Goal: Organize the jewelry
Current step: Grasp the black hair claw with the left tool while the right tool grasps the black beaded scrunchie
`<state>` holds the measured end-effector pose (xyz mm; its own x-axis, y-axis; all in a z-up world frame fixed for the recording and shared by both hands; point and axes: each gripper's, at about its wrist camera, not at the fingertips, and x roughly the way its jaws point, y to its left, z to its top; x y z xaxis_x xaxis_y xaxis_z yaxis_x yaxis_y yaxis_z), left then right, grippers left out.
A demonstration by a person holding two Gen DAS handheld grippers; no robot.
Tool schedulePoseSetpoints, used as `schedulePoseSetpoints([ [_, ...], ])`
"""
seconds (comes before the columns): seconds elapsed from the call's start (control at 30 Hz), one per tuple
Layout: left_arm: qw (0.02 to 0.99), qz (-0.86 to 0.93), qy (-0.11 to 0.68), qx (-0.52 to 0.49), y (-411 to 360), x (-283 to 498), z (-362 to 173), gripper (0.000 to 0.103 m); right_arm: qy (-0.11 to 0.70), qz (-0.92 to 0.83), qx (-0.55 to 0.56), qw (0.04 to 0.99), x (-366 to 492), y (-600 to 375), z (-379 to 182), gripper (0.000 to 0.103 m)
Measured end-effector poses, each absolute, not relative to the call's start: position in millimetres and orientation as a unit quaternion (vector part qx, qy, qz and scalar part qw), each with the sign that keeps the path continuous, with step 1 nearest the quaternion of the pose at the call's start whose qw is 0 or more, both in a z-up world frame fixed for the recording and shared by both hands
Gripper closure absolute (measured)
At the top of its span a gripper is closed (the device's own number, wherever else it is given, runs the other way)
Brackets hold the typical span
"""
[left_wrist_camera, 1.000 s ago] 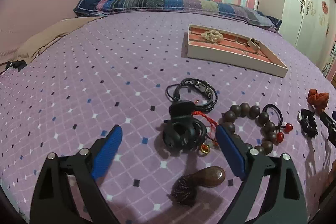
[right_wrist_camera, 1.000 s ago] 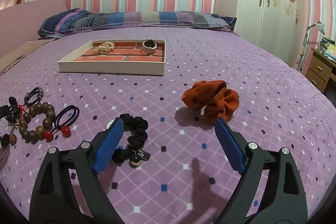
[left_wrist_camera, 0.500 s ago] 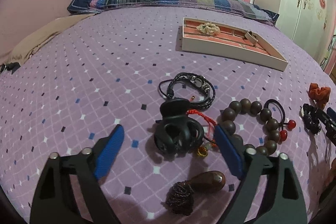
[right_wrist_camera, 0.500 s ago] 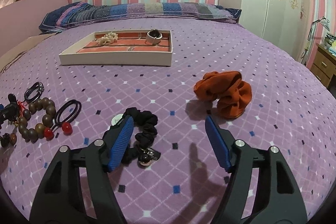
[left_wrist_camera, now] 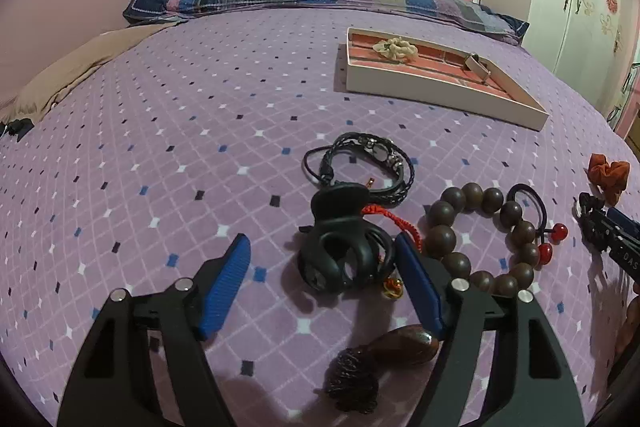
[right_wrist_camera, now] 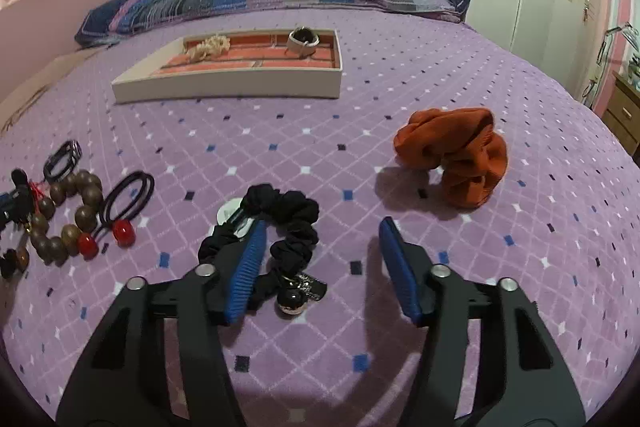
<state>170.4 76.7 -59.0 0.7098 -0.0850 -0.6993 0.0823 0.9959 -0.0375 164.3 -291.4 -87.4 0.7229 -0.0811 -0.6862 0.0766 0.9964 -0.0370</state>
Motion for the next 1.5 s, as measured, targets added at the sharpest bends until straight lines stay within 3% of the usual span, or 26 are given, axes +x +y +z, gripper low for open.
schedulePoseSetpoints([
  [0.1, 0.923, -0.059, 0.379, -0.003, 75.9, 170.6, -59.3, 0.043, 0.371, -0.037, -0.002, 0.928, 164.7, -290.3, -87.9, 0.057],
  [0.27, 0.922, -0.064, 0.382, 0.022, 65.5, 170.4, -62.4, 0.055, 0.370, -0.035, -0.006, 0.928, 165.0, -288.1, -89.2, 0.060],
  [0.5, 0.925, -0.058, 0.375, 0.016, 70.1, 170.6, -60.3, 0.055, 0.368, -0.027, -0.012, 0.929, 164.3, -284.9, -89.6, 0.069],
  [0.77, 0.928, -0.045, 0.371, -0.005, 85.8, 170.2, -56.2, 0.055, 0.370, -0.018, -0.015, 0.929, 165.1, -282.7, -90.3, 0.086],
  [1.5, 0.938, -0.065, 0.341, -0.005, 79.2, 179.6, -22.7, 0.055, 0.341, -0.005, 0.002, 0.940, 184.5, -287.9, -64.3, 0.091],
])
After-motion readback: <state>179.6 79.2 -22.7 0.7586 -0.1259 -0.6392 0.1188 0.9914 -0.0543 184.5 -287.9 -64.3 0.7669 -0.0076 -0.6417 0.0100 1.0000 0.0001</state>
